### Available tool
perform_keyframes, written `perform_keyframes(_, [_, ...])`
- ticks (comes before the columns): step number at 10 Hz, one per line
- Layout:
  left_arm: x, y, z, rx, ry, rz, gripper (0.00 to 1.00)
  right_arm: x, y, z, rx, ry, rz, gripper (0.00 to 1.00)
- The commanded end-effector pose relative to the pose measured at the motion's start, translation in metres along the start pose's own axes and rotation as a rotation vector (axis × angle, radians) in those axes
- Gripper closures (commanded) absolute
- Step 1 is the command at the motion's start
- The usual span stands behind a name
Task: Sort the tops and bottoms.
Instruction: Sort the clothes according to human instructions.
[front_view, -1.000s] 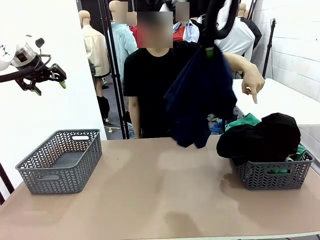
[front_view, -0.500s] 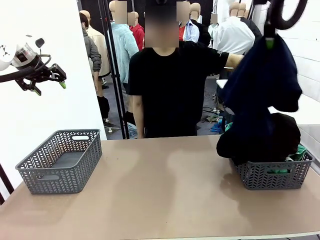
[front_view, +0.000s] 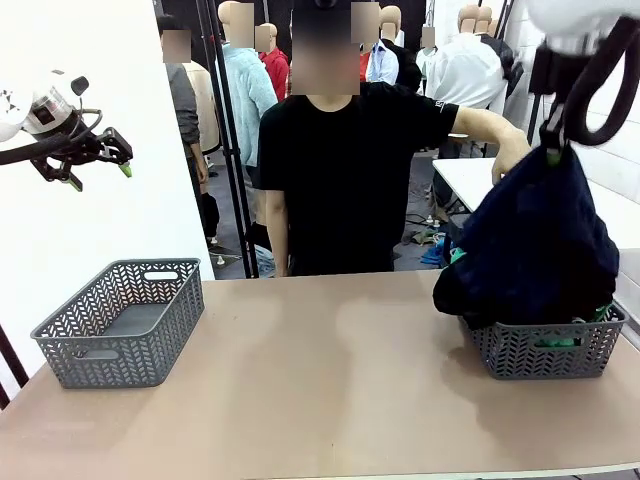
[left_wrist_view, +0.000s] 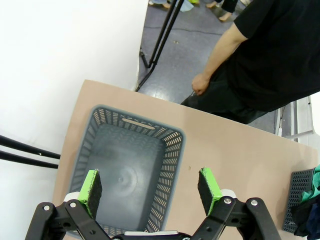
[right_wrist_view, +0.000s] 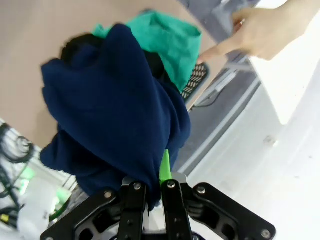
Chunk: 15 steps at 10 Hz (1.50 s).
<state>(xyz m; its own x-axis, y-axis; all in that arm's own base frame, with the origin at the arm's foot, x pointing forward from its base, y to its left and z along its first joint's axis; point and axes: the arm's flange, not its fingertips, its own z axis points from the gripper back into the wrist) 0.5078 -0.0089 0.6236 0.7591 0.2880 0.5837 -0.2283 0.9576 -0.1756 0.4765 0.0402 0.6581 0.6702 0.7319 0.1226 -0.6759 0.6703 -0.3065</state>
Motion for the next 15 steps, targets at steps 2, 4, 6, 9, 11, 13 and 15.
perform_keyframes(2, [0.002, 0.001, 0.001, 0.006, -0.005, -0.008, 0.00, 0.019, -0.017, -0.078, 0.112, 0.075, -0.056, 1.00])
perform_keyframes(4, [0.002, 0.001, 0.001, 0.006, -0.005, -0.008, 0.00, 0.026, -0.014, -0.116, 0.155, 0.133, -0.042, 1.00])
perform_keyframes(6, [0.002, 0.001, 0.001, 0.006, -0.005, -0.008, 0.00, 0.020, -0.009, -0.134, 0.184, 0.139, -0.059, 0.97])
perform_keyframes(9, [0.002, 0.001, 0.001, 0.006, -0.005, -0.008, 0.00, 0.008, -0.008, -0.115, 0.167, 0.099, -0.076, 0.39])
perform_keyframes(11, [0.002, 0.001, 0.001, 0.006, -0.005, -0.008, 0.00, -0.004, -0.007, -0.090, 0.114, 0.072, -0.140, 0.00])
perform_keyframes(13, [0.002, 0.001, 0.001, 0.006, -0.005, -0.008, 0.00, -0.019, -0.009, -0.053, 0.077, -0.014, -0.121, 0.00])
perform_keyframes(15, [0.002, 0.001, 0.001, 0.006, -0.005, -0.008, 0.00, -0.039, -0.010, -0.005, 0.061, -0.128, -0.117, 0.00])
